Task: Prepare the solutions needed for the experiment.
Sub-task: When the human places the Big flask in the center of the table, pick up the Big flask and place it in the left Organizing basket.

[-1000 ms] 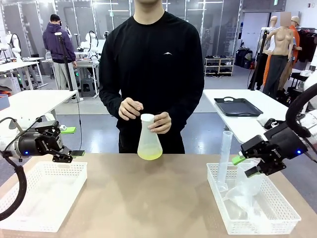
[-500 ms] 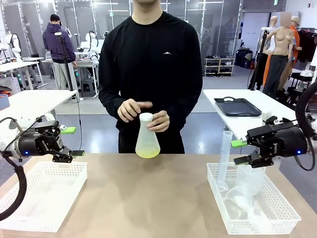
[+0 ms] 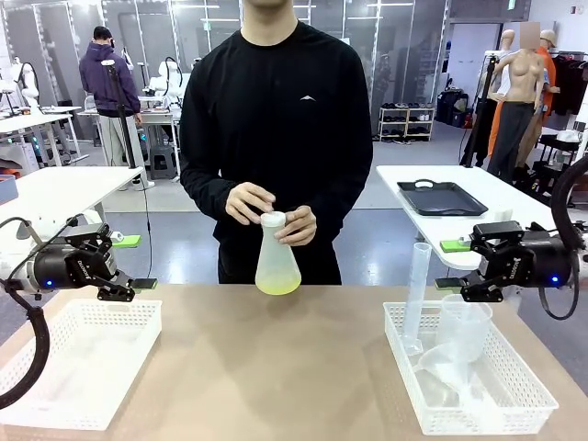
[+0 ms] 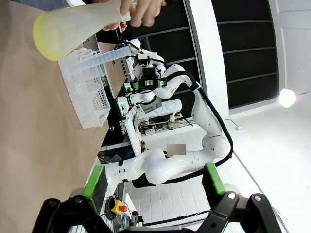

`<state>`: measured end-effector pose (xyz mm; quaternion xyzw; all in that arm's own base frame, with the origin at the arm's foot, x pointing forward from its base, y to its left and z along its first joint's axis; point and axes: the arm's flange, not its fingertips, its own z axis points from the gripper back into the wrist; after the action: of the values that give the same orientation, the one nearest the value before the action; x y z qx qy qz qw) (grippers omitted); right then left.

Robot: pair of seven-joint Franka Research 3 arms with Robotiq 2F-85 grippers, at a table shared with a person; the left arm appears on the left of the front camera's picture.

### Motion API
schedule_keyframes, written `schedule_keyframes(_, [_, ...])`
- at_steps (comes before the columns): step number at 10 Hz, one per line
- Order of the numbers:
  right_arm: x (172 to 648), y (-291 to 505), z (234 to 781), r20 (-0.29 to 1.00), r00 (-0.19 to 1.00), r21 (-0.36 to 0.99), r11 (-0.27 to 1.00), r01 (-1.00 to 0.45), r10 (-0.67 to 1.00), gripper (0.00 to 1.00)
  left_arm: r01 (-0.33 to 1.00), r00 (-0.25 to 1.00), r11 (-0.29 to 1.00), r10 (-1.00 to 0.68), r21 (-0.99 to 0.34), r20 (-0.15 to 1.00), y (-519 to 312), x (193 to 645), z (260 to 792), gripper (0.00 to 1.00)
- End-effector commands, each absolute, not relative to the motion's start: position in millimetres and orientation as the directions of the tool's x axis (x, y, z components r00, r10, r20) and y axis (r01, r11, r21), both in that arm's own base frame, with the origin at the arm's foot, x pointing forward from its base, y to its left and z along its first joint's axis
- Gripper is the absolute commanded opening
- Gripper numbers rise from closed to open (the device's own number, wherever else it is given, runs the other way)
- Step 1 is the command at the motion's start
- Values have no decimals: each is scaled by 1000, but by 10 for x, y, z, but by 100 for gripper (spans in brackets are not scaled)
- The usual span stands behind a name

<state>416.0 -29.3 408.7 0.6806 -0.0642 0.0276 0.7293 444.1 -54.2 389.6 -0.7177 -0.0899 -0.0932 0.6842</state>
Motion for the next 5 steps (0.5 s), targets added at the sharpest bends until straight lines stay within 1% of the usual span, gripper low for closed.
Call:
schedule_keyframes(1, [4210, -277, 4092, 147, 989, 988, 58, -145, -32, 80, 263, 965, -54, 4, -963, 264, -550, 4441, 3906, 100])
schedule_keyframes(3, [4216, -287, 4097, 159, 987, 986, 61, -158, -22, 80, 263, 965, -54, 4, -963, 264, -550, 4441, 3906, 100])
schedule_keyframes(4, [4213, -270, 4094, 140, 990, 987, 86, -137, -24, 80, 263, 965, -54, 4, -963, 264, -550, 4441, 3906, 100])
schedule_keyframes(5, [4184, -272, 4087, 130, 991, 990, 66, -128, -32, 80, 263, 965, -54, 4, -963, 264, -550, 4441, 3906, 100])
